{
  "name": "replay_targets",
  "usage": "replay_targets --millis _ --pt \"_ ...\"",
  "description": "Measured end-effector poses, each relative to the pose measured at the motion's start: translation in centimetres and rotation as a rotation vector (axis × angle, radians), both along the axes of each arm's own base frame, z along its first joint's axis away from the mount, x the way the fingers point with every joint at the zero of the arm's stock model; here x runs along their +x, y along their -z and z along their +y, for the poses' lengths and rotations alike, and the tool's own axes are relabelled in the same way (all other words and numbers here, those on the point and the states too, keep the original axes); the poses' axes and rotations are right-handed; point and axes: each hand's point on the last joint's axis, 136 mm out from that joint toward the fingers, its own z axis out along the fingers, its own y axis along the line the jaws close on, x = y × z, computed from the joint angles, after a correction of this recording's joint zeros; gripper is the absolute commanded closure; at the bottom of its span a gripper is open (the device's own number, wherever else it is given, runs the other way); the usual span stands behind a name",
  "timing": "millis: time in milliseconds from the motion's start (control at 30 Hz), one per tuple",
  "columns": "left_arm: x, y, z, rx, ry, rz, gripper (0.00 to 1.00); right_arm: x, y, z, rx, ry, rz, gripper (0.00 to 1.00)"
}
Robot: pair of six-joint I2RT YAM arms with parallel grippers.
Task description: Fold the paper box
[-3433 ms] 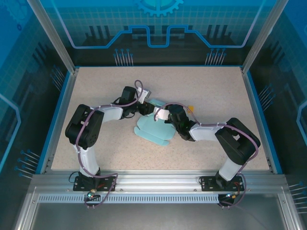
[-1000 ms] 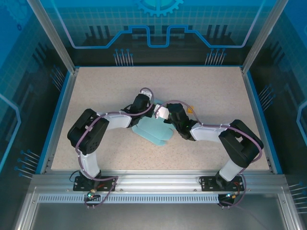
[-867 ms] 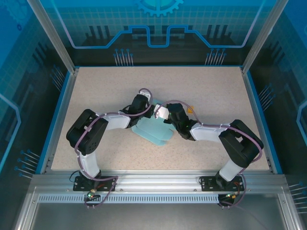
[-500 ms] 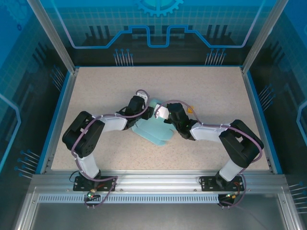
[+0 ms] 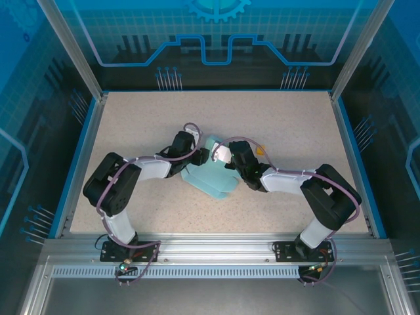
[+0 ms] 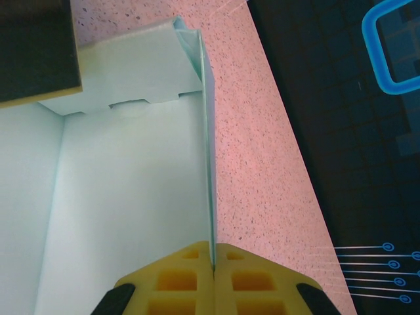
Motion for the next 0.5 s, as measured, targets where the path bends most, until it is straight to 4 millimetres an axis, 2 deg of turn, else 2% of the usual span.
replay_targets --millis 167,333,500 --pt "0.6 1.1 -0.5 0.012 0.014 0.028 0.39 0.0 0.1 -0.1 -0.003 0.007 0.003 1.0" --pt "1.3 1.4 -1.0 0.011 0.019 0.037 0.42 0.0 0.0 -0.2 -0.004 0.011 0.001 1.0" --pt "1.6 1.8 -1.4 0.014 0.022 0.043 0.5 0.0 0.0 -0.2 0.002 0.013 0.002 1.0"
